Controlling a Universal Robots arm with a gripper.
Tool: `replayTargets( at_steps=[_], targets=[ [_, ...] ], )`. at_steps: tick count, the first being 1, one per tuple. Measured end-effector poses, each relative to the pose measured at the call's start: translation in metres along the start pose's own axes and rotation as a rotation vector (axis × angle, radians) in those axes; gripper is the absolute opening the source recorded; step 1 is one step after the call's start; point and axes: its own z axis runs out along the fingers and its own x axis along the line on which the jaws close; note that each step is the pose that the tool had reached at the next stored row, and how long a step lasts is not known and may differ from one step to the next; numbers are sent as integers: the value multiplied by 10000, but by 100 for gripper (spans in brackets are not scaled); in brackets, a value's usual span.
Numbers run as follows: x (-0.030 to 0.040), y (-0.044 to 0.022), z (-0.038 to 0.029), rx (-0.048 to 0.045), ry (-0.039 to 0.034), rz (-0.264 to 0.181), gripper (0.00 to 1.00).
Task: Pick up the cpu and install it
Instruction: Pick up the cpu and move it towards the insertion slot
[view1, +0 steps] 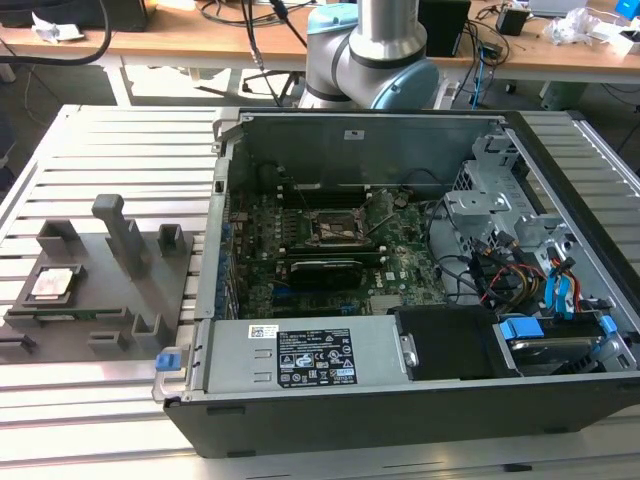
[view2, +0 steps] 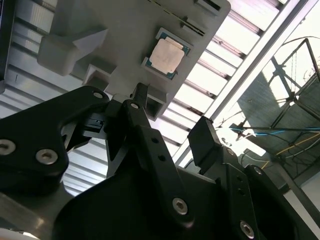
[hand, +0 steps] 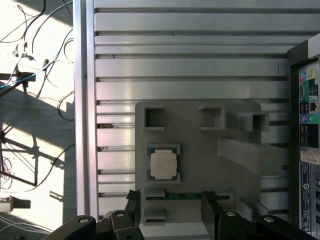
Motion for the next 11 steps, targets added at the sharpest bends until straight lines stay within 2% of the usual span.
replayTargets(
  at_steps=[11],
  targets=[
    [2,0,63,0,0,0,60]
  ],
)
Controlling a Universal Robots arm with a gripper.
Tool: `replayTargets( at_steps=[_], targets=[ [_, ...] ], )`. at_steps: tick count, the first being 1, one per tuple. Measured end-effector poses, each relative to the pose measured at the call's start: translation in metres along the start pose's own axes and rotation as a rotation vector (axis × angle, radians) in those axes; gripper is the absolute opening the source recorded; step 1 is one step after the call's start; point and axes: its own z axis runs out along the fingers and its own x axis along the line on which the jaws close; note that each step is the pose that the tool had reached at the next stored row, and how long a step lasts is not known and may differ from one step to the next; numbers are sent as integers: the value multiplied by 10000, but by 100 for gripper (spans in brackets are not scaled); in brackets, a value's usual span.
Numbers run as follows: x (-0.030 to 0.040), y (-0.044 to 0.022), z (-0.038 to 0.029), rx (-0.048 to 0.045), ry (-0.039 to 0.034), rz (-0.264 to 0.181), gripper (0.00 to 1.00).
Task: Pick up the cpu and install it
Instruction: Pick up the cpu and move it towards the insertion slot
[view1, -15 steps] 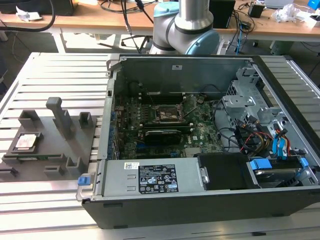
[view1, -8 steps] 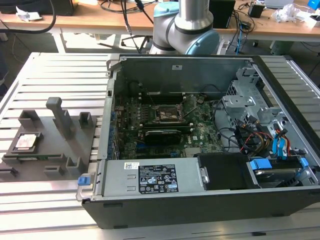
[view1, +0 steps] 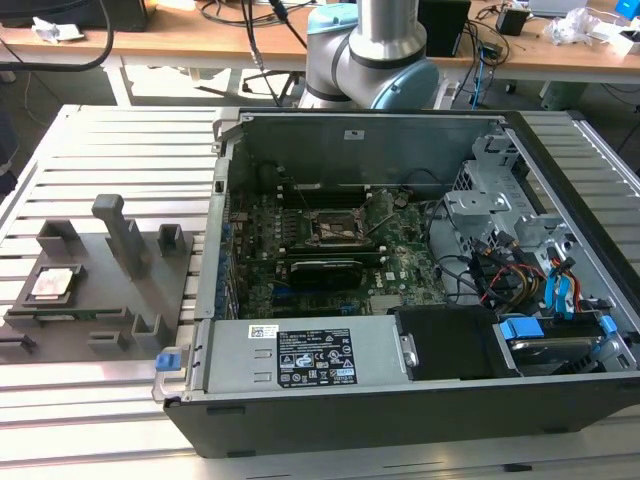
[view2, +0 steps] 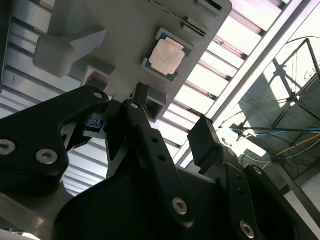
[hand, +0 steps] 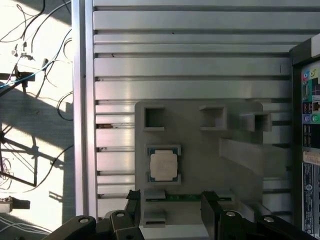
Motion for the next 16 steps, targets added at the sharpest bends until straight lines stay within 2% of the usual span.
replayTargets(
  at_steps=[16],
  targets=[
    [4,1,121,0,1,0,60]
  ],
)
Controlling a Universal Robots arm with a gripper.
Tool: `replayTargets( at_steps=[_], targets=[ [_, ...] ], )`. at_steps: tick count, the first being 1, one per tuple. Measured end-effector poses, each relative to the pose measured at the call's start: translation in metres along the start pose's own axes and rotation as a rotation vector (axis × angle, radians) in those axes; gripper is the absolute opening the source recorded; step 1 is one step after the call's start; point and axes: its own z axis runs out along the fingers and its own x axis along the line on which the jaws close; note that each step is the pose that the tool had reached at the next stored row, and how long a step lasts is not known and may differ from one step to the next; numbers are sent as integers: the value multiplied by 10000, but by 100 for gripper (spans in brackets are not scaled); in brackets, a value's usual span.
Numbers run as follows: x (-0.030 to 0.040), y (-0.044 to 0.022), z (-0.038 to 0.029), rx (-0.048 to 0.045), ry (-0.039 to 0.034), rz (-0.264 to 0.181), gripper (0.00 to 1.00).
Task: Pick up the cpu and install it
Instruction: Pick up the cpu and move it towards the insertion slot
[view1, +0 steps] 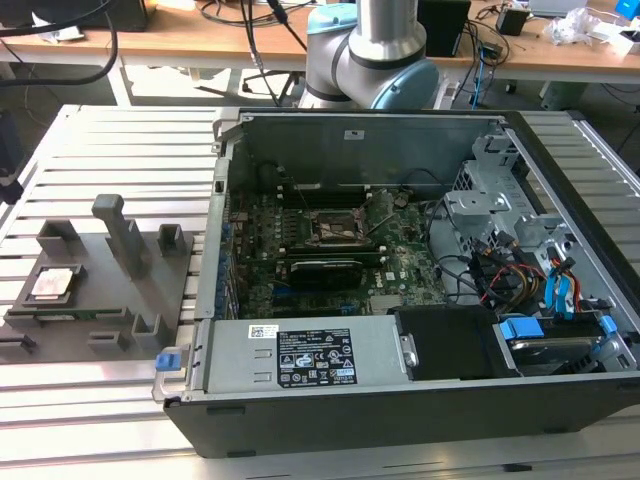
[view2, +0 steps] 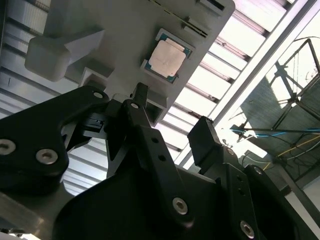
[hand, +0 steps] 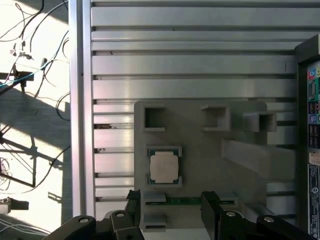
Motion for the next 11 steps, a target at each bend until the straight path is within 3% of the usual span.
replayTargets(
  at_steps=[11],
  targets=[
    [2,0,75,0,-1,0,60]
  ],
)
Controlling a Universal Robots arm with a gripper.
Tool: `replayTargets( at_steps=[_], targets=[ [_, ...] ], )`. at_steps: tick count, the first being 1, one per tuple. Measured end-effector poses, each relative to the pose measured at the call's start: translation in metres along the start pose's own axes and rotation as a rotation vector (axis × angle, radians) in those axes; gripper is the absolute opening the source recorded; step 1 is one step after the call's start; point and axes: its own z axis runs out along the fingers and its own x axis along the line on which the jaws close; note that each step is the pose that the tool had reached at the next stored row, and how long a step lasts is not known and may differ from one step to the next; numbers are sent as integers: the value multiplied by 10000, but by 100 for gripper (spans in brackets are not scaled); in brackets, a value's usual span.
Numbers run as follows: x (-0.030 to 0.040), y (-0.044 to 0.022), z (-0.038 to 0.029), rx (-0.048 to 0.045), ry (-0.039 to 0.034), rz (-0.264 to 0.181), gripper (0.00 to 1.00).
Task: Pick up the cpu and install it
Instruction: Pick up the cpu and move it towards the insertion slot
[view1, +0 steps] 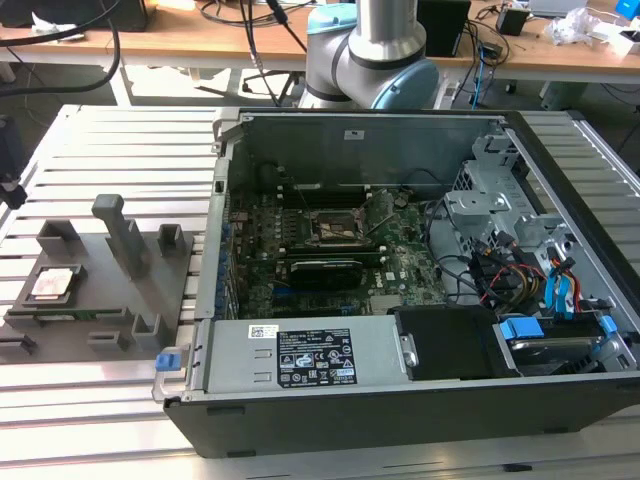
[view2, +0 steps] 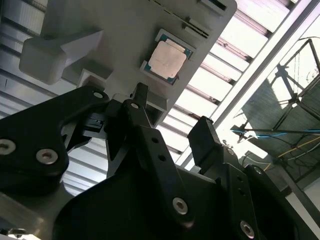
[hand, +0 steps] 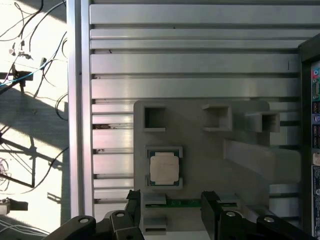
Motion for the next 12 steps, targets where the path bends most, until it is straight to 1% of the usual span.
replayTargets(
  at_steps=[12],
  targets=[
    [2,1,84,0,1,0,60]
  ],
)
